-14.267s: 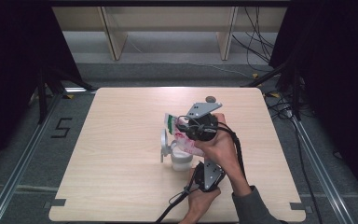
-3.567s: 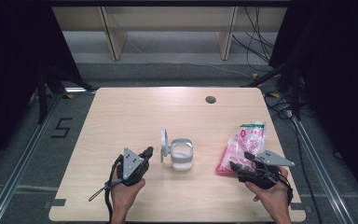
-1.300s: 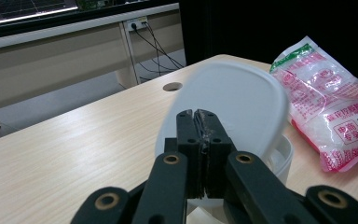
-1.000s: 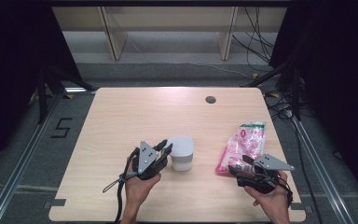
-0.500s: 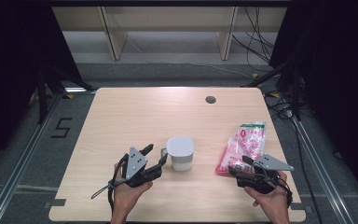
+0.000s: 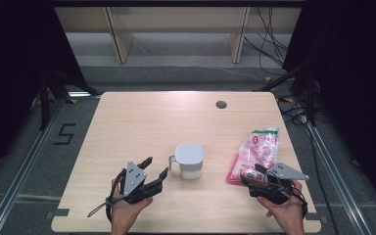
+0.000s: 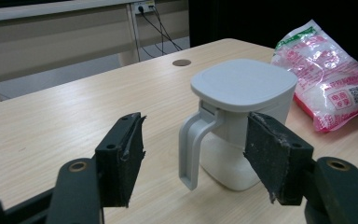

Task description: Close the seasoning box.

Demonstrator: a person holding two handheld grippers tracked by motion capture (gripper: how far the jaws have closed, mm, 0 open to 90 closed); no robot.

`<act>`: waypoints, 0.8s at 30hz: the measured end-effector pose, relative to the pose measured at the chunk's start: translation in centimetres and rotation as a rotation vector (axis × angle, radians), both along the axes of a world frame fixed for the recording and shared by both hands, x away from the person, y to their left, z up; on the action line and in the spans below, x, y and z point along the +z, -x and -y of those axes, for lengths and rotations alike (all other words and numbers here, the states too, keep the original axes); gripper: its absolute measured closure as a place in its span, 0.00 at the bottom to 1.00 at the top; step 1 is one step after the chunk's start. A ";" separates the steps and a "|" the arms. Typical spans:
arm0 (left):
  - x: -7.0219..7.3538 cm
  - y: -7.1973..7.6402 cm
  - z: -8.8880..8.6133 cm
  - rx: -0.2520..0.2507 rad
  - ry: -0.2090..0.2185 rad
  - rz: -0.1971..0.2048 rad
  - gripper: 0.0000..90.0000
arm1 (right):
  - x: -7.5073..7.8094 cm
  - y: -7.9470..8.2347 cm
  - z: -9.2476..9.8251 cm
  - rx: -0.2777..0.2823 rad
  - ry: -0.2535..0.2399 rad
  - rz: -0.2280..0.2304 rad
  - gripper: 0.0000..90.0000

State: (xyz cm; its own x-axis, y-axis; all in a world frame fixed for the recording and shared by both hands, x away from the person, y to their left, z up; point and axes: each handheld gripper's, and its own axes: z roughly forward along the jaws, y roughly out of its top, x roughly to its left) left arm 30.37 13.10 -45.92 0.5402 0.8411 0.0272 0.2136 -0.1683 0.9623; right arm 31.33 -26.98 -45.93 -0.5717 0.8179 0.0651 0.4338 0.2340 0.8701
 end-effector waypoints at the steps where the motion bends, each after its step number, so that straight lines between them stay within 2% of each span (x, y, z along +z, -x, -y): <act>1: 0.0 0.0 0.0 -0.002 -0.001 -0.001 0.40 | 0.0 0.1 0.0 -0.003 -0.002 -0.011 0.35; 2: -0.2 0.1 0.0 0.002 0.018 -0.011 0.40 | 0.0 0.0 0.1 0.003 -0.002 0.010 0.35; 3: -0.2 0.2 0.0 0.002 0.011 -0.011 0.40 | 0.0 0.1 -0.1 -0.008 -0.017 -0.009 0.35; 7: -0.3 0.4 0.0 -0.002 -0.002 -0.010 0.40 | 0.0 0.2 0.1 -0.006 0.001 -0.017 0.35; 8: -0.3 0.5 0.1 -0.001 0.006 -0.004 0.40 | -0.1 0.0 0.2 0.005 0.010 0.002 0.35; 15: -0.5 1.0 0.3 -0.009 0.001 -0.009 0.40 | -0.1 0.1 0.3 -0.001 0.008 0.011 0.35; 16: -0.6 1.0 0.4 -0.014 -0.003 -0.009 0.39 | 0.0 0.3 0.2 -0.005 -0.007 -0.015 0.35; 18: -0.7 1.1 0.4 -0.012 -0.003 -0.014 0.39 | 0.0 0.4 0.2 -0.010 -0.003 -0.017 0.35; 20: -0.8 1.2 0.5 -0.022 -0.011 -0.015 0.39 | -0.1 0.3 0.1 -0.009 -0.015 -0.002 0.35; 21: -0.9 1.3 0.5 -0.019 -0.011 -0.012 0.39 | -0.1 0.1 0.3 -0.003 0.011 0.016 0.35; 24: -1.1 1.6 0.5 -0.012 -0.005 -0.020 0.39 | 0.0 0.2 0.1 0.003 0.004 0.011 0.35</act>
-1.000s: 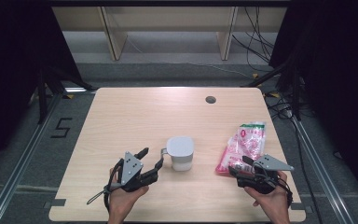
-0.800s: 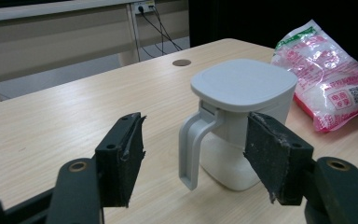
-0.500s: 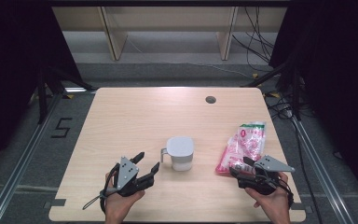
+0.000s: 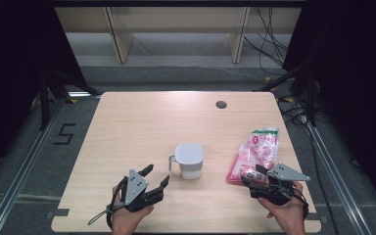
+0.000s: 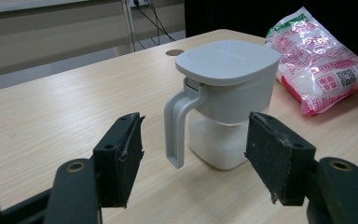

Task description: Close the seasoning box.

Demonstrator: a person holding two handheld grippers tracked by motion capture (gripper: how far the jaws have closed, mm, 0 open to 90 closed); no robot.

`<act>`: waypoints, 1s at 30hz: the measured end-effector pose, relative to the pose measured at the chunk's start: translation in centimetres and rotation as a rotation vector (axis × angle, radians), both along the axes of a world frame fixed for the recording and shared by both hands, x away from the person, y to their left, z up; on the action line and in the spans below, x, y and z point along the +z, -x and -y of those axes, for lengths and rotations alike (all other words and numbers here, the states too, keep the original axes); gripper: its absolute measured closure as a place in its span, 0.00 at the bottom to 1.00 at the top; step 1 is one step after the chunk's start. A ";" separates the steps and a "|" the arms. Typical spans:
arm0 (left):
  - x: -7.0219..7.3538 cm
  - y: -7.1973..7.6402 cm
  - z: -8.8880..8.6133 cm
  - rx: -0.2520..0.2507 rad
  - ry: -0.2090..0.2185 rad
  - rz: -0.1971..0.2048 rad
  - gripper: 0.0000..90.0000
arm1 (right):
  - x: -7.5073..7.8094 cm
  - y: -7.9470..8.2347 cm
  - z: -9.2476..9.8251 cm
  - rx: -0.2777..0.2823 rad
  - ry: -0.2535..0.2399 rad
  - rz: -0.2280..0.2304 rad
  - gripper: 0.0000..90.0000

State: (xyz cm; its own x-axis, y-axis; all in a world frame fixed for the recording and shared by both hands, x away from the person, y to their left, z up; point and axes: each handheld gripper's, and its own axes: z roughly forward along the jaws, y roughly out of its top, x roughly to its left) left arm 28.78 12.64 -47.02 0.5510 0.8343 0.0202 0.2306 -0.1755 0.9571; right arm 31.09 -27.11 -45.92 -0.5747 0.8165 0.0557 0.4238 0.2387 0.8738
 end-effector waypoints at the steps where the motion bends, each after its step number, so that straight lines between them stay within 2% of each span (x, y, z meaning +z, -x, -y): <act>1: 0.0 0.1 0.0 0.000 -0.002 -0.002 0.39 | 0.0 0.0 0.0 0.001 -0.001 -0.002 0.35; 2: -0.1 0.1 0.0 0.003 0.004 -0.002 0.39 | 0.0 0.0 0.0 -0.001 0.003 0.000 0.35; 3: -0.1 0.2 -0.1 -0.006 -0.010 0.004 0.39 | 0.0 0.2 -0.2 -0.008 -0.013 -0.017 0.35; 5: -0.3 0.4 0.0 0.003 0.008 -0.007 0.39 | 0.1 0.0 -0.1 0.005 0.010 0.013 0.35; 6: -0.3 0.5 -0.1 -0.001 -0.004 -0.001 0.39 | 0.1 0.0 -0.1 0.007 0.013 0.011 0.35; 7: -0.4 0.5 -0.2 0.000 -0.006 -0.005 0.39 | 0.2 0.1 -0.1 0.008 0.018 0.002 0.35; 8: -0.5 0.5 -0.2 -0.003 -0.010 -0.003 0.39 | 0.2 0.3 -0.4 -0.001 0.000 -0.022 0.35; 9: -0.5 0.6 -0.2 0.003 -0.007 -0.006 0.39 | 0.2 0.4 -0.4 -0.002 -0.002 -0.026 0.35; 13: -0.7 0.7 -0.2 -0.004 -0.007 -0.005 0.39 | 0.1 0.4 -0.5 -0.004 -0.004 -0.013 0.35; 14: -0.9 0.7 -0.2 -0.003 0.003 -0.003 0.39 | 0.2 0.4 -0.4 0.010 0.007 0.004 0.35; 16: -1.0 0.9 -0.2 -0.001 0.007 -0.008 0.39 | 0.2 0.6 -0.5 0.010 -0.007 -0.008 0.35; 18: -1.1 1.1 -0.2 0.000 0.004 -0.018 0.39 | 0.1 0.8 -0.6 0.018 -0.002 -0.018 0.35; 19: -1.2 1.2 -0.2 0.001 0.004 -0.018 0.39 | -0.1 0.8 -0.6 0.033 0.008 -0.006 0.35; 23: -1.5 1.4 -0.2 0.000 0.016 -0.015 0.38 | -0.5 1.5 -0.8 0.041 -0.020 -0.054 0.34; 24: -1.4 1.6 -0.2 0.006 0.015 -0.022 0.38 | -0.7 1.5 -0.8 0.046 -0.011 -0.039 0.33; 26: -1.4 1.6 -0.4 0.002 0.010 -0.016 0.38 | -0.9 1.8 -0.7 0.051 -0.009 -0.056 0.33; 27: -1.4 1.5 -0.4 0.003 0.014 -0.011 0.38 | -1.0 1.7 -0.5 0.058 0.001 -0.043 0.33; 28: -1.4 1.5 -0.4 0.002 0.016 -0.014 0.37 | -1.1 1.9 -0.6 0.048 -0.019 -0.050 0.33; 30: -1.4 1.6 -0.5 0.009 0.010 -0.018 0.37 | -1.2 2.0 -0.4 0.045 -0.013 -0.046 0.33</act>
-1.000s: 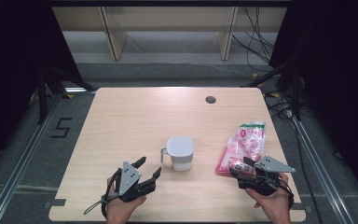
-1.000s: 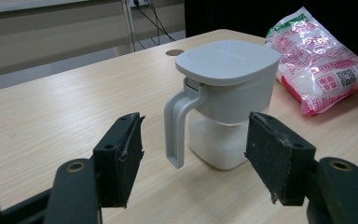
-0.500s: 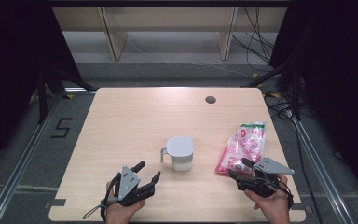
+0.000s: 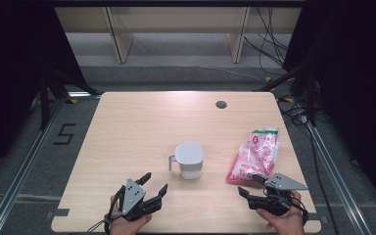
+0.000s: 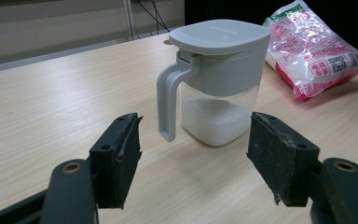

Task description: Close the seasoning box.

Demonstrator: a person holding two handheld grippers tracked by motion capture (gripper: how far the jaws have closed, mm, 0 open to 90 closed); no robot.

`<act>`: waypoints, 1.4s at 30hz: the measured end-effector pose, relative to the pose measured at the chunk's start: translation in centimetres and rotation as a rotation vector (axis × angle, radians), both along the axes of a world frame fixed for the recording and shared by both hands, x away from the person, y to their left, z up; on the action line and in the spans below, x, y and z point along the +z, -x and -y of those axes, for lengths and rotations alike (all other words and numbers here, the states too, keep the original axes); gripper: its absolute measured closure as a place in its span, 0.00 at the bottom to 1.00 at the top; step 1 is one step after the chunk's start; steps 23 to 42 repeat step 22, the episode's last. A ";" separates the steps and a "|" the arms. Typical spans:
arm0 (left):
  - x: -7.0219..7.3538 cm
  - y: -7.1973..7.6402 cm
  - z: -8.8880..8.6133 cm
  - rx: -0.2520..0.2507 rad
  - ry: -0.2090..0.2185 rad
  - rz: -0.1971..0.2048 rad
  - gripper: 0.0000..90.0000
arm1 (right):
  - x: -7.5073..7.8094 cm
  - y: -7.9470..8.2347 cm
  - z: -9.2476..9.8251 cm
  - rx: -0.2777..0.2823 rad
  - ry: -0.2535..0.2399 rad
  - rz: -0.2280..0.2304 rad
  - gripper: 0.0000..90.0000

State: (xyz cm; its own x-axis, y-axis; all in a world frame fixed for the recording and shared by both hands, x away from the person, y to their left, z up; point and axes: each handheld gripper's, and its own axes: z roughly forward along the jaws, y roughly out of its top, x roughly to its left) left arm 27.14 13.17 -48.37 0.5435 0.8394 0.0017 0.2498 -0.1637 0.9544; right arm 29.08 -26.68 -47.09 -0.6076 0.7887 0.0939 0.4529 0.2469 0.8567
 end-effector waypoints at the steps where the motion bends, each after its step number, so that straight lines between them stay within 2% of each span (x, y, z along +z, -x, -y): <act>1: 0.0 0.0 0.0 -0.002 0.001 0.000 0.37 | 0.0 0.1 0.0 0.001 0.005 -0.017 0.33; 2: 0.0 0.0 0.0 -0.003 0.001 0.001 0.37 | -0.2 0.0 0.0 0.000 0.010 -0.006 0.33; 3: 0.0 0.0 0.0 -0.005 0.003 0.002 0.37 | -0.2 0.1 -0.1 0.004 -0.002 -0.013 0.33; 5: -0.1 0.0 0.1 -0.004 0.003 -0.003 0.37 | -0.3 0.0 0.0 0.011 0.013 0.002 0.33; 6: -0.1 0.0 0.2 -0.005 0.003 -0.003 0.37 | -0.2 0.2 -0.1 0.008 0.008 -0.022 0.33; 8: -0.1 0.0 0.2 -0.001 0.008 -0.008 0.37 | -0.3 0.0 0.0 0.021 0.022 -0.004 0.33; 10: -0.1 0.1 0.3 0.002 0.018 -0.014 0.37 | -0.3 0.1 -0.1 0.017 0.008 -0.005 0.33; 14: -0.1 0.0 0.3 -0.013 -0.004 -0.006 0.37 | -0.4 0.0 -0.1 0.033 0.021 0.008 0.33; 17: -0.2 0.0 0.3 -0.010 0.005 -0.008 0.36 | -0.4 0.1 -0.2 0.030 0.014 -0.001 0.33; 20: -0.2 0.1 0.2 0.000 0.016 -0.019 0.36 | -0.5 0.0 -0.1 0.022 0.030 0.007 0.32; 22: -0.2 0.0 0.0 0.001 0.006 -0.006 0.36 | -0.5 0.0 -0.1 0.029 0.021 -0.002 0.32; 42: -0.2 0.0 0.0 0.001 0.006 -0.006 0.36 | -0.5 0.0 -0.1 0.029 0.021 -0.002 0.32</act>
